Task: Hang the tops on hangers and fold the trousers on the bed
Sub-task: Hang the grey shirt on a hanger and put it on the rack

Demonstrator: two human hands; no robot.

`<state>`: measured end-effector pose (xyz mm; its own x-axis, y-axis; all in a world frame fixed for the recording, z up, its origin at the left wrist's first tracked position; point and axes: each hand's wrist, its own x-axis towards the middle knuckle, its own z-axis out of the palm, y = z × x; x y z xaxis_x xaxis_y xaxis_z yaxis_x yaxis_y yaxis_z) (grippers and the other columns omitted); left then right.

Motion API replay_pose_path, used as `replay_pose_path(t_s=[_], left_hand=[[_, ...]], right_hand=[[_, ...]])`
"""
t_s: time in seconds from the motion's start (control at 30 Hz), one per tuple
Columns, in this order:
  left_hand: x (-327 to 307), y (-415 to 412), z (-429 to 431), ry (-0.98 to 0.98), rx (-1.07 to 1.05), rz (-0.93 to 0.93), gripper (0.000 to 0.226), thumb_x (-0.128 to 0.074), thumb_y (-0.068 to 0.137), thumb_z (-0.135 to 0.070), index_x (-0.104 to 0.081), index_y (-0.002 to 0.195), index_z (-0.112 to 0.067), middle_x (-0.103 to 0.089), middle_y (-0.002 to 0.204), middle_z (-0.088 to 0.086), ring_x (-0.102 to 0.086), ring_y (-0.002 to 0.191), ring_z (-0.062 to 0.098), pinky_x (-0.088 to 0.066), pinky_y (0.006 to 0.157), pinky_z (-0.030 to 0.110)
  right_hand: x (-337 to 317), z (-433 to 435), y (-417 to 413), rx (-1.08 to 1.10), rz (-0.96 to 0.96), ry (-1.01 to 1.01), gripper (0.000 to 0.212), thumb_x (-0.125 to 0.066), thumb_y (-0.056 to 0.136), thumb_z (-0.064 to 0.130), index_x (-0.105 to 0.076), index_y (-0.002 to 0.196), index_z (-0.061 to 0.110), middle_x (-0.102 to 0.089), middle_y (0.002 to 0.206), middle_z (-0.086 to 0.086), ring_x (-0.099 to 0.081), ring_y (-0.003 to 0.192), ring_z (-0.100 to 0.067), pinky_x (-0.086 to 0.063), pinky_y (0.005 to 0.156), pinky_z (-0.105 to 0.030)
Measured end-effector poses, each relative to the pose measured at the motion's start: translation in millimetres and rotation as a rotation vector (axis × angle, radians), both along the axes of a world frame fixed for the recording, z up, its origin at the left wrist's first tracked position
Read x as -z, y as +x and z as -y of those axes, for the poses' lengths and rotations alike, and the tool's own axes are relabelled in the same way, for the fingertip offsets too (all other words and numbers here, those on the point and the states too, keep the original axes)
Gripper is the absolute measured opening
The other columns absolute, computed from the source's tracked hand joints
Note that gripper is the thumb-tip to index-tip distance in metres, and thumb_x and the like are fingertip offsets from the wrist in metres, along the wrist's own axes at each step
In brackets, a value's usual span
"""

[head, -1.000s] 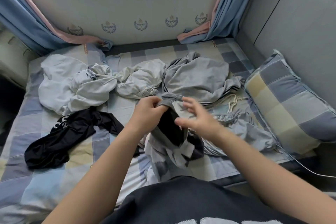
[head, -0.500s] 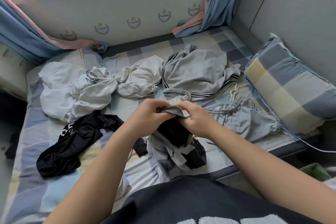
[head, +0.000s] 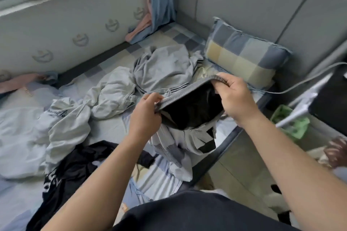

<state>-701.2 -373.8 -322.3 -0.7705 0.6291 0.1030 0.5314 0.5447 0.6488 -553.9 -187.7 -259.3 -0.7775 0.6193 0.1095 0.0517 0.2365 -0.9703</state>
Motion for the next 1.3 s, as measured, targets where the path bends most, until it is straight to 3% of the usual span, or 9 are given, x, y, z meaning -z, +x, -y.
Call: replay_pose_path(t_s=[0.2, 0.33, 0.47, 0.67, 0.8, 0.97, 1.1, 1.2, 1.3], left_hand=[[-19.2, 17.2, -23.0, 0.076, 0.212, -0.110, 0.035, -0.053, 0.089, 0.002, -0.072, 0.113, -0.013, -0.067, 0.112, 0.007, -0.060, 0.104, 0.030, -0.044, 0.077, 0.033], [-50.4, 60.2, -65.2, 0.201, 0.424, -0.151, 0.022, -0.047, 0.091, -0.007, -0.068, 0.085, -0.006, -0.065, 0.088, 0.014, -0.057, 0.085, 0.036, -0.036, 0.067, 0.037], [-100.5, 117.7, -108.7, 0.378, 0.568, -0.121, 0.025, -0.045, 0.091, -0.009, -0.070, 0.090, -0.006, -0.068, 0.090, 0.018, -0.059, 0.084, 0.039, -0.042, 0.071, 0.041], [-177.9, 226.2, -163.2, 0.503, 0.806, 0.098, 0.022, -0.040, 0.099, -0.010, -0.049, 0.079, -0.011, -0.054, 0.068, 0.001, -0.047, 0.065, 0.022, -0.025, 0.058, 0.034], [-219.9, 325.7, -194.2, 0.505, 1.118, 0.264, 0.033, -0.043, 0.105, -0.023, -0.039, 0.073, -0.015, -0.045, 0.065, 0.000, -0.041, 0.064, 0.022, -0.033, 0.061, 0.038], [-282.0, 454.4, -213.9, 0.460, 1.526, 0.475, 0.031, -0.077, 0.087, -0.038, -0.057, 0.082, -0.015, -0.059, 0.066, -0.011, -0.054, 0.062, 0.004, -0.043, 0.061, 0.025], [-342.5, 560.7, -234.0, 0.415, 1.782, 0.266, 0.032, -0.072, 0.066, -0.028, -0.063, 0.091, -0.011, -0.066, 0.082, 0.005, -0.061, 0.080, 0.021, -0.050, 0.076, 0.039], [-388.6, 643.9, -249.2, 0.449, 1.887, 0.082, 0.020, -0.069, 0.077, -0.013, -0.061, 0.095, -0.006, -0.066, 0.088, 0.008, -0.058, 0.081, 0.021, -0.046, 0.075, 0.035], [-428.6, 715.3, -270.2, 0.512, 1.929, -0.043, 0.010, -0.064, 0.084, -0.001, -0.060, 0.085, -0.010, -0.063, 0.080, 0.004, -0.054, 0.076, 0.018, -0.043, 0.068, 0.032]], right_hand=[[-43.0, 33.2, 70.1, 0.422, -0.144, -0.171, 0.027, -0.054, 0.099, 0.012, -0.073, 0.080, 0.012, -0.069, 0.079, -0.004, -0.063, 0.081, -0.019, -0.050, 0.076, -0.031], [-89.6, 39.9, 133.4, 0.641, -0.217, -0.119, 0.037, -0.055, 0.099, 0.009, -0.075, 0.070, 0.020, -0.070, 0.070, 0.004, -0.066, 0.070, -0.012, -0.053, 0.070, -0.026], [-128.9, 40.2, 208.8, 0.820, -0.179, 0.037, 0.018, -0.063, 0.088, 0.023, -0.068, 0.071, 0.018, -0.063, 0.078, -0.010, -0.060, 0.077, -0.023, -0.046, 0.076, -0.035], [-191.7, 55.5, 327.7, 1.107, -0.086, 0.257, 0.027, -0.067, 0.072, 0.035, -0.063, 0.073, 0.008, -0.053, 0.077, -0.012, -0.051, 0.076, -0.022, -0.038, 0.074, -0.038], [-235.8, 79.1, 413.6, 1.227, 0.012, 0.412, 0.015, -0.075, 0.082, 0.013, -0.070, 0.071, 0.021, -0.065, 0.069, 0.006, -0.059, 0.070, -0.011, -0.044, 0.070, -0.027], [-292.2, 114.4, 530.0, 1.328, 0.334, 0.580, 0.027, -0.077, 0.080, -0.002, -0.072, 0.087, 0.023, -0.071, 0.086, 0.012, -0.062, 0.079, 0.005, -0.043, 0.077, -0.009], [-342.9, 125.1, 623.0, 1.575, 0.424, 0.806, 0.019, -0.078, 0.082, 0.005, -0.068, 0.080, 0.021, -0.066, 0.077, 0.006, -0.057, 0.069, -0.001, -0.042, 0.067, -0.015], [-388.2, 124.1, 687.5, 1.748, 0.470, 0.983, 0.022, -0.078, 0.082, 0.013, -0.060, 0.076, 0.024, -0.062, 0.074, 0.003, -0.056, 0.071, -0.013, -0.043, 0.067, -0.029], [-434.1, 120.1, 736.1, 1.821, 0.539, 1.125, 0.018, -0.074, 0.085, 0.013, -0.057, 0.079, 0.017, -0.058, 0.072, 0.003, -0.054, 0.071, -0.016, -0.041, 0.064, -0.027]])
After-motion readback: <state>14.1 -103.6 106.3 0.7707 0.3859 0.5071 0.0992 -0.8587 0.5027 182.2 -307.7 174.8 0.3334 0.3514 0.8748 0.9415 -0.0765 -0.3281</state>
